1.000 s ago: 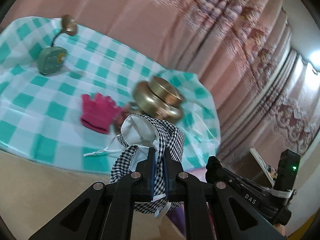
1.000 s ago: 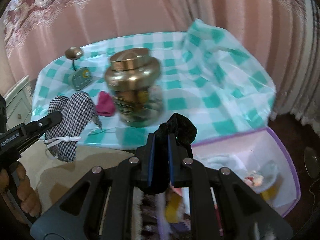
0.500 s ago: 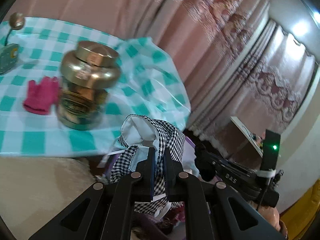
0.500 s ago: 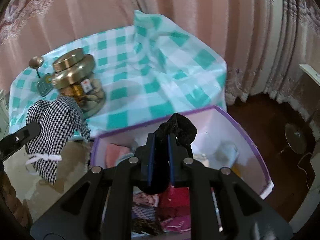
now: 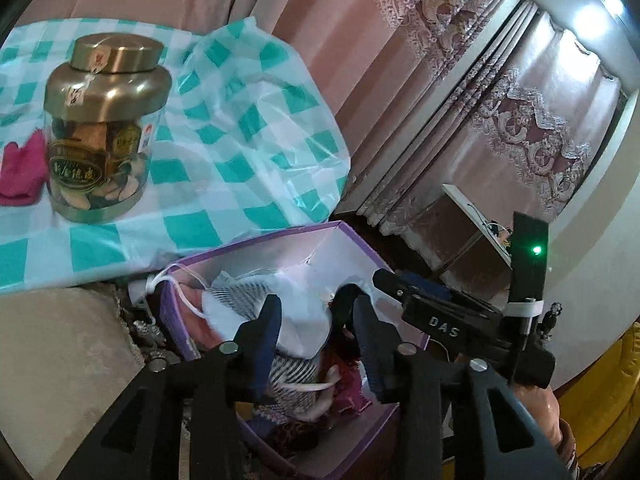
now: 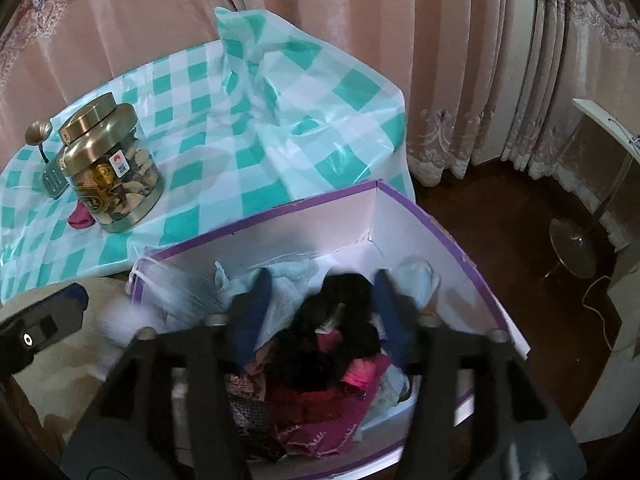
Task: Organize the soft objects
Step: 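Carry the houndstooth bag and black scrunchie into the box and release both, then move both open tools back over the pink glove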
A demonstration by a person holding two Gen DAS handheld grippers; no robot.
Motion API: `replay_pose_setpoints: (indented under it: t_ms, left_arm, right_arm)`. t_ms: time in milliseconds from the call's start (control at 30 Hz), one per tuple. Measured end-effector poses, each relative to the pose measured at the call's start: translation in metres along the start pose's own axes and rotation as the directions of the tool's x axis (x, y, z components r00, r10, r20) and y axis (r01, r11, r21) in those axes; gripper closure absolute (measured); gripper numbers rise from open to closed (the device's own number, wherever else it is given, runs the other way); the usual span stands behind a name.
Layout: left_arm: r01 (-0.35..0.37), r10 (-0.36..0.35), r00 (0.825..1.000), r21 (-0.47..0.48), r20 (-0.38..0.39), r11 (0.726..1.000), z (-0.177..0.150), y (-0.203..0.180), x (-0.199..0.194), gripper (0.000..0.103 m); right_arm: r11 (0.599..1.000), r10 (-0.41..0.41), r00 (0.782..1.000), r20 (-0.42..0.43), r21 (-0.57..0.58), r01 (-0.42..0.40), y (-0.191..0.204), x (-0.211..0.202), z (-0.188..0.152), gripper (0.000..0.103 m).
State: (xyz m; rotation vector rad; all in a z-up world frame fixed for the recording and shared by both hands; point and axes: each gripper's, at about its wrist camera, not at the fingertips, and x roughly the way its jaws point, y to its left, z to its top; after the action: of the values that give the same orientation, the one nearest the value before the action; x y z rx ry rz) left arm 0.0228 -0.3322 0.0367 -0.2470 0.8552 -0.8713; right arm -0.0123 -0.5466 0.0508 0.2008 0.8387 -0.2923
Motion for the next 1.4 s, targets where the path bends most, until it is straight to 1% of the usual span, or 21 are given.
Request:
replay_pose_setpoints:
  t_ms: [133,267,467,633,700,833,933,967,1067,1133,1233,1300,1400]
  left_arm:
    - [-0.013,0.013,1.0,-0.013,0.0,1.0,0.0,0.007,-0.003,0.063]
    - [-0.026,0.026,1.0,-0.026,0.008,0.999,0.001,0.015,-0.01,0.063]
    - [-0.064,0.066,0.998,-0.063,0.02,0.996,0.005,0.038,-0.026,0.063]
    - [-0.115,0.121,0.991,-0.108,0.053,0.987,0.012,0.066,-0.048,0.063]
    - [-0.136,0.146,0.987,-0.137,0.062,0.981,0.014,0.08,-0.057,0.064]
    - [-0.175,0.195,0.978,-0.2,0.081,0.964,0.017,0.112,-0.079,0.063]
    - [-0.198,0.225,0.97,-0.235,0.093,0.952,0.022,0.136,-0.097,0.063]
    - [-0.206,0.237,0.967,-0.248,0.098,0.946,0.026,0.146,-0.104,0.063]
    - [-0.234,0.273,0.956,-0.284,0.109,0.93,0.039,0.175,-0.122,0.063]
    - [-0.245,0.291,0.951,-0.311,0.109,0.918,0.047,0.195,-0.13,0.063]
    - [-0.247,0.295,0.952,-0.36,0.084,0.9,0.056,0.225,-0.137,0.063]
    - [-0.25,0.298,0.952,-0.394,0.063,0.884,0.061,0.248,-0.139,0.063]
    - [-0.257,0.302,0.952,-0.419,0.045,0.871,0.067,0.272,-0.142,0.063]
  right_arm:
    - [1.0,0.016,1.0,-0.016,-0.009,-0.016,0.007,0.002,-0.002,0.043]
    - [0.999,0.038,0.999,-0.025,-0.037,-0.039,0.022,0.003,-0.004,0.043]
    - [0.982,0.082,0.996,-0.04,-0.165,-0.087,0.064,0.001,-0.013,0.043]
    - [0.96,0.163,0.984,-0.065,-0.219,-0.174,0.102,-0.003,-0.015,0.042]
    - [0.945,0.212,0.974,-0.084,-0.238,-0.226,0.122,-0.005,-0.015,0.042]
    - [0.917,0.247,0.964,-0.102,-0.296,-0.267,0.161,-0.007,-0.016,0.042]
    - [0.885,0.269,0.958,-0.102,-0.365,-0.288,0.196,-0.012,-0.015,0.042]
    - [0.868,0.273,0.957,-0.096,-0.404,-0.288,0.212,-0.013,-0.015,0.042]
    - [0.828,0.273,0.959,-0.081,-0.488,-0.277,0.244,-0.014,-0.015,0.042]
    - [0.792,0.279,0.958,-0.062,-0.55,-0.266,0.271,-0.013,-0.014,0.042]
    - [0.752,0.273,0.961,-0.04,-0.614,-0.239,0.299,-0.009,-0.012,0.042]
    - [0.724,0.263,0.964,-0.024,-0.656,-0.214,0.319,-0.004,-0.011,0.04]
    - [0.68,0.255,0.967,-0.003,-0.71,-0.182,0.349,0.004,-0.011,0.039]
